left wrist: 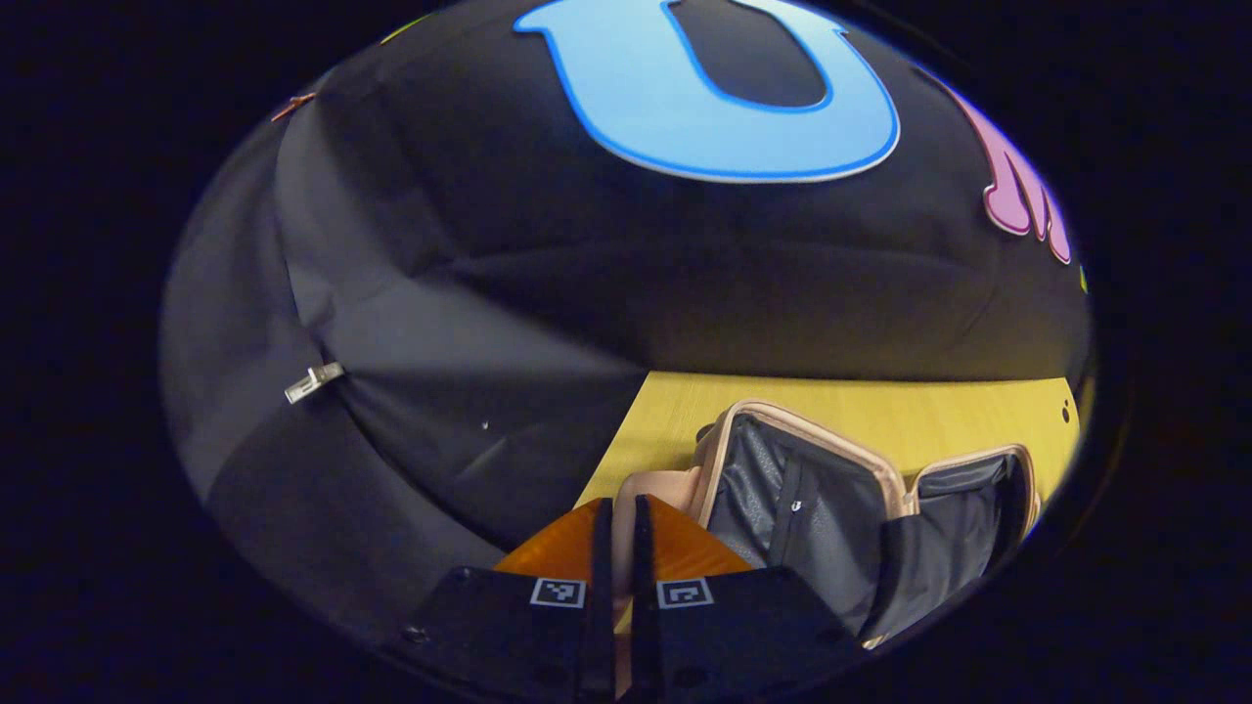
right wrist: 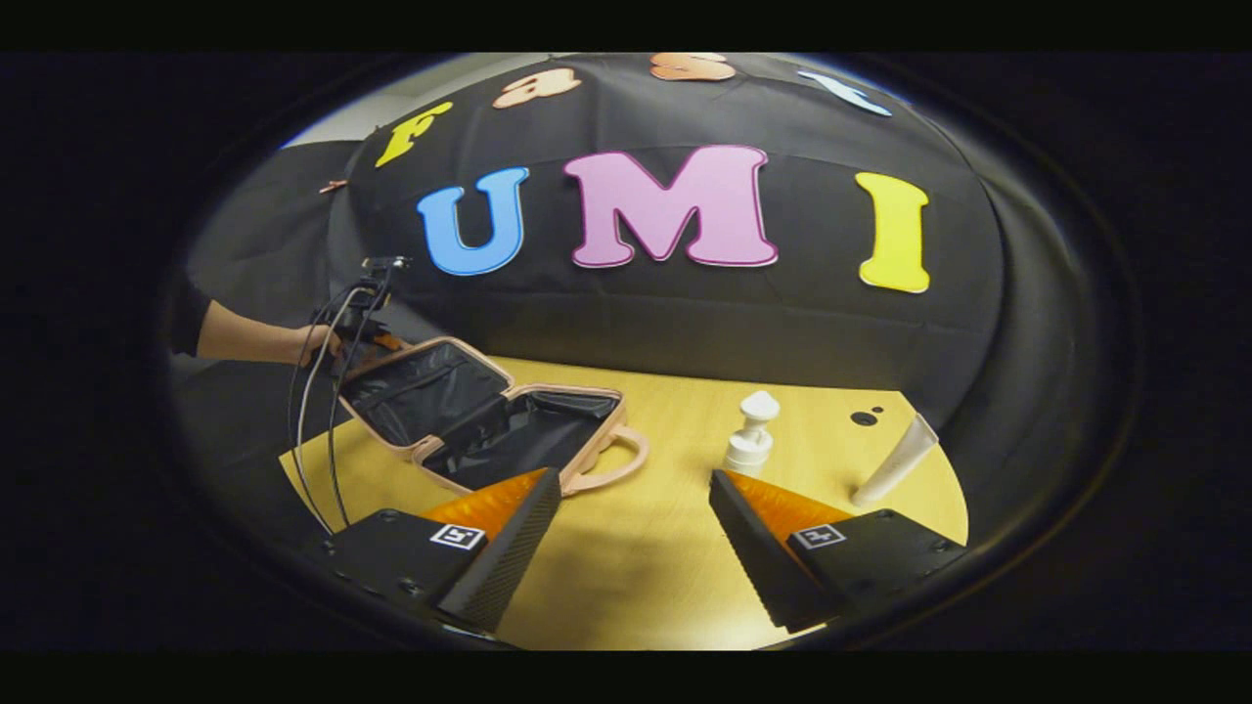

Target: First open the suitcase, pack the skin care products into it, and then close the suitcase.

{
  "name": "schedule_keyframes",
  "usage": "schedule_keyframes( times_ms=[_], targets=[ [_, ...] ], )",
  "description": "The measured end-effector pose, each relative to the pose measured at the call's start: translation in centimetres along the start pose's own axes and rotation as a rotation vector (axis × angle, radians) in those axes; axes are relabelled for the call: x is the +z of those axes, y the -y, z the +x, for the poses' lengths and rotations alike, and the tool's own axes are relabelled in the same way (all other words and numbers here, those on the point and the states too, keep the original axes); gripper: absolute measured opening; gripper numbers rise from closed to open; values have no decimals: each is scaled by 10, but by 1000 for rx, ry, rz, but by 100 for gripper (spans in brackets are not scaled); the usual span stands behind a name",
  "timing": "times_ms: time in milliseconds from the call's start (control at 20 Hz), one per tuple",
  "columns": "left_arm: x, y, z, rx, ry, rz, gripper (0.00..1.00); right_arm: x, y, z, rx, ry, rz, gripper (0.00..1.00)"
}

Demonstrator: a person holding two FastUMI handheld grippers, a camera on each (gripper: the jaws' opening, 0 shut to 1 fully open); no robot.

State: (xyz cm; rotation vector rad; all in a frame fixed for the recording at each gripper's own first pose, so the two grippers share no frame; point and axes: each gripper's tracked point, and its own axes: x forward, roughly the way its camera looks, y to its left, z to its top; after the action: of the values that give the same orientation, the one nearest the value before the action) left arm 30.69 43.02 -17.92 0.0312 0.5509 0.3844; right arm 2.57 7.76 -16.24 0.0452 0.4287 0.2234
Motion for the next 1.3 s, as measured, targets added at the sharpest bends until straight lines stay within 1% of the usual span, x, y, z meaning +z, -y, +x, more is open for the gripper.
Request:
schedule_keyframes(
  times_ms=[100,200,300,350,400,450,500,550,650,700,800,900,1000,1050,1150,1250,1300],
  targets=[
    [-33,5,35,-13,-40,-21,12,-11,-7,8,-9,-18,-8,98],
    [-53,9,56,-34,-73,-76,12,-21,-14,12,-17,-44,2,98],
    [-62,8,64,-59,-84,-98,12,-18,-18,10,-28,-32,-1,98],
    [-67,9,65,-70,-89,-102,16,-16,-17,10,-37,-27,-14,98],
    [-70,9,68,-76,-91,-104,12,-17,-14,10,-47,-24,-28,98],
    [-72,0,69,-52,-90,-96,13,-18,-10,12,-59,-24,-41,97],
    [-70,-6,67,-38,-76,-96,25,-18,-8,10,-71,-26,-45,98],
    [-66,-7,61,-51,-58,-111,41,-17,-4,8,-83,-25,-43,98],
    [-44,-20,32,-19,14,-135,74,-9,9,4,-109,-1,-46,97],
    [-35,-25,20,-3,58,-145,100,-2,16,4,-120,15,-62,97],
    [-14,-21,-19,-21,140,-160,98,11,27,2,-132,41,-89,97],
    [3,-15,-64,-30,194,-154,98,24,38,0,-141,60,-88,97],
    [17,6,-111,-46,251,-129,98,39,47,-5,-153,81,-69,97],
    [24,24,-134,-63,282,-104,98,46,52,-8,-161,89,-59,97],
    [35,73,-181,-133,352,-53,98,55,64,-17,-175,103,-36,97],
    [44,129,-213,-224,391,-41,98,64,77,-28,-191,123,-16,97],
    [41,161,-225,-268,399,-41,98,66,84,-32,-199,130,-12,97]
  ],
)
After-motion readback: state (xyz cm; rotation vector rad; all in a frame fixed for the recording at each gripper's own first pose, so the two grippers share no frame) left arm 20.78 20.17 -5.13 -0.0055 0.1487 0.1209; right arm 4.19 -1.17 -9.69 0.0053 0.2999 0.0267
